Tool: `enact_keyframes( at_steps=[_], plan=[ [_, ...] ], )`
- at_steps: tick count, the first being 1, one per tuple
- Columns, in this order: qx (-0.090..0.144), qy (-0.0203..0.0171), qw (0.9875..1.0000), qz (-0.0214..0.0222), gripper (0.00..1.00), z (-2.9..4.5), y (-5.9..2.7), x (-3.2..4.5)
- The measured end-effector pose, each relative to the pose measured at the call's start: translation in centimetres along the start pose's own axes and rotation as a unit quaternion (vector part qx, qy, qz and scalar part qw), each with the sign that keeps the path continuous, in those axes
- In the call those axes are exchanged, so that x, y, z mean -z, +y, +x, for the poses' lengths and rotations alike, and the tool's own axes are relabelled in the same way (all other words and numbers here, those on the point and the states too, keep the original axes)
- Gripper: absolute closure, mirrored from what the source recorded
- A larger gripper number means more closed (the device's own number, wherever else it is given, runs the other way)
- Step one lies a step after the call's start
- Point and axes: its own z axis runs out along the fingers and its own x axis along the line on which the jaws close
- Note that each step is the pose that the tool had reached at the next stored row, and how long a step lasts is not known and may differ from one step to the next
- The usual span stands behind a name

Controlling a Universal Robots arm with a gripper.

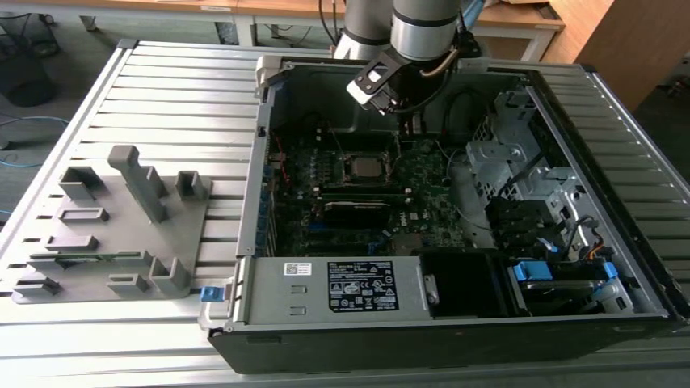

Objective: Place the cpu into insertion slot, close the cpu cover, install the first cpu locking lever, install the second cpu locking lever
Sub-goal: 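Close the cpu cover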

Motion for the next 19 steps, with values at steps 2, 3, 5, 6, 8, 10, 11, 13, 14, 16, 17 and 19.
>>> enact_keyframes(
  at_steps=[2, 3, 5, 6, 8, 10, 11, 13, 14, 16, 17, 19],
  plan=[
    [0.0, 0.0, 1.0, 0.0, 0.89, 0.0, 0.0, 0.0],
    [0.0, -0.0001, 1.0, 0.0, 0.89, 0.0, -0.01, 0.0],
    [0.0, -0.0001, 1.0, 0.004, 0.89, 0.01, -0.01, -0.01],
    [0.0, -0.0003, 1.0, 0.0088, 0.89, 0.01, -0.01, -0.02],
    [0.0, -0.0008, 0.9997, 0.023, 0.89, 0.01, -0.01, -0.05],
    [0.0, -0.0015, 0.9992, 0.0393, 0.89, 0.0, -0.01, -0.1],
    [0.0, -0.0017, 0.9989, 0.047, 0.89, 0.01, -0.01, -0.12],
    [0.0, -0.0021, 0.9983, 0.0577, 0.89, 0.0, -0.01, -0.14],
    [0.0, -0.0022, 0.9983, 0.0583, 0.89, 0.0, -0.02, -0.14],
    [0.0, -0.0023, 0.9982, 0.0593, 0.89, 0.0, -0.01, -0.14],
    [0.0, -0.0022, 0.9982, 0.0597, 0.89, 0.0, -0.01, -0.15],
    [0.0, -0.0022, 0.9982, 0.0607, 0.89, 0.0, -0.01, -0.15]
  ],
)
